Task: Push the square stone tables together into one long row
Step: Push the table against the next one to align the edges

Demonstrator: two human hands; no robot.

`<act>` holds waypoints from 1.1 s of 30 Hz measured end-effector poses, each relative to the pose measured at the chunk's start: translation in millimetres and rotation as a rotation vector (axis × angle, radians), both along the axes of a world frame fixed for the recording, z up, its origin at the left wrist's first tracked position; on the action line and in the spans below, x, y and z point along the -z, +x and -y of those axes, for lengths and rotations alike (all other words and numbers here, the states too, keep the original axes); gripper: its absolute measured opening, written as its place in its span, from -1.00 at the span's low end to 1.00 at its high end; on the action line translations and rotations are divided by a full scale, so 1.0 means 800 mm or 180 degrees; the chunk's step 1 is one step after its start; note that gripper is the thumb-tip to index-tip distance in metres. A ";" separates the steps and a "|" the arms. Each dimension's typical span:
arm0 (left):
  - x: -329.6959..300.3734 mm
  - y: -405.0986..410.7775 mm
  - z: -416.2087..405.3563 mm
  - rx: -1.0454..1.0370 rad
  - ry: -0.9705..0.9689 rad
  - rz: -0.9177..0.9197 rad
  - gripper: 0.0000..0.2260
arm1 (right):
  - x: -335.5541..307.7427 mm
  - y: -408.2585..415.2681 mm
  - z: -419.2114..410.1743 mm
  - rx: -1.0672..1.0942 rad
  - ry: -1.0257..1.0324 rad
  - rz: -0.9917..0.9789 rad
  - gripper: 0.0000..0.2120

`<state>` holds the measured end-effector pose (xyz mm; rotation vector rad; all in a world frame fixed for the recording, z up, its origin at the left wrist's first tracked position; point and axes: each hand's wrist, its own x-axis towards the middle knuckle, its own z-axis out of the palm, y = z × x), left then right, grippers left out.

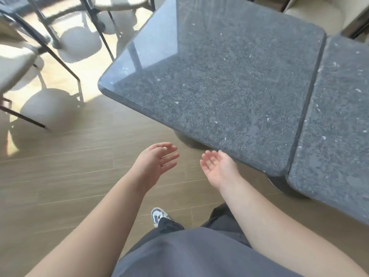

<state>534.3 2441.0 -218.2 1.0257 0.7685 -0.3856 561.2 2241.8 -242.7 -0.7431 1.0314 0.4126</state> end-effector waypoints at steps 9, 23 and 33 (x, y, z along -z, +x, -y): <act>-0.083 0.015 -0.188 -0.0553 0.0228 0.0556 -0.80 | -0.119 0.049 -0.145 -0.0364 -0.0086 0.0692 -0.80; -0.103 0.246 -0.353 -0.0343 0.0869 0.0558 -0.82 | -0.113 0.261 -0.300 -0.0283 -0.0213 0.0822 -0.79; -0.126 0.416 -0.433 0.0288 0.0869 0.0920 -0.82 | -0.135 0.388 -0.377 -0.0281 -0.0793 0.1398 -0.76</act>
